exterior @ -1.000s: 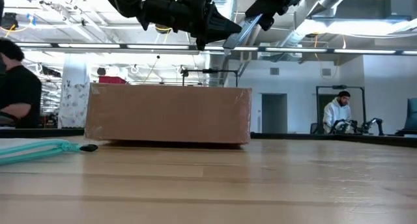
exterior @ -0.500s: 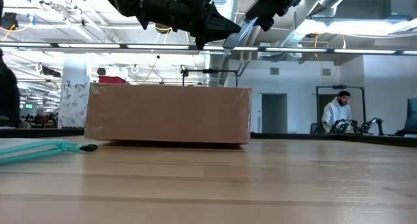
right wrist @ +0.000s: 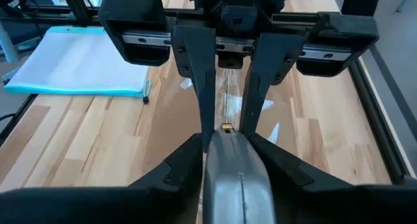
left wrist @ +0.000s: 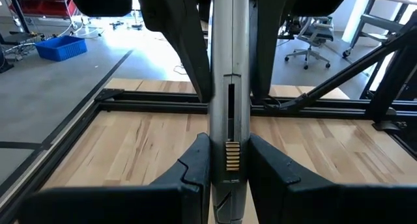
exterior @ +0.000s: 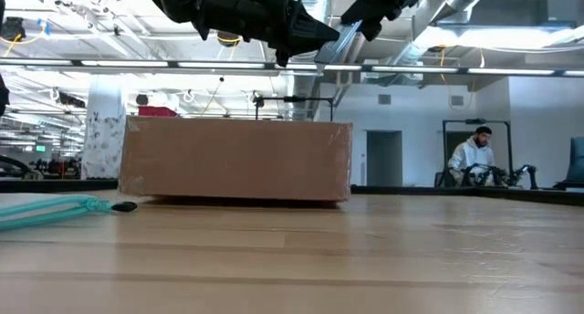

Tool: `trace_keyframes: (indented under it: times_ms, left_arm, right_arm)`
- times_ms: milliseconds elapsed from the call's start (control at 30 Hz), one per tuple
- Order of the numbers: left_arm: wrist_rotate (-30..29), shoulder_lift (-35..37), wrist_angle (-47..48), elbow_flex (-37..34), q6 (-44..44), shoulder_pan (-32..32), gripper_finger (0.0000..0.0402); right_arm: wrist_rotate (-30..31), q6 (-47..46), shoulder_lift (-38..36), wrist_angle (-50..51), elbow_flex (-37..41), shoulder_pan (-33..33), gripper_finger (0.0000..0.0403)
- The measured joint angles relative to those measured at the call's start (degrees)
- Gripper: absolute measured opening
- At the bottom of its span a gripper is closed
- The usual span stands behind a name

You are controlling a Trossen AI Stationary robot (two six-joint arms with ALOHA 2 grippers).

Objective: Unpack boxes
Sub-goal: Open the cardboard box using the gray cutter

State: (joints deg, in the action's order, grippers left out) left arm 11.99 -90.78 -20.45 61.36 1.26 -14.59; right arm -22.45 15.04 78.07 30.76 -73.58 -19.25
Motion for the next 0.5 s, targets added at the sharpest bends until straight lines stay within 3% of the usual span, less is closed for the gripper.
trace_keyframes:
  times_ms: [267,500]
  left_arm:
    - [-0.43,0.22,1.94,-0.04,-1.35,-0.04,0.0058]
    - [-1.62,0.52,10.91,0.38,-0.25,-0.13,0.0131]
  right_arm:
    - [-0.04,0.45,3.33,0.53,-0.13,0.17,0.0072]
    - [-0.18,1.24,6.11,1.94,0.36,0.6,0.0072]
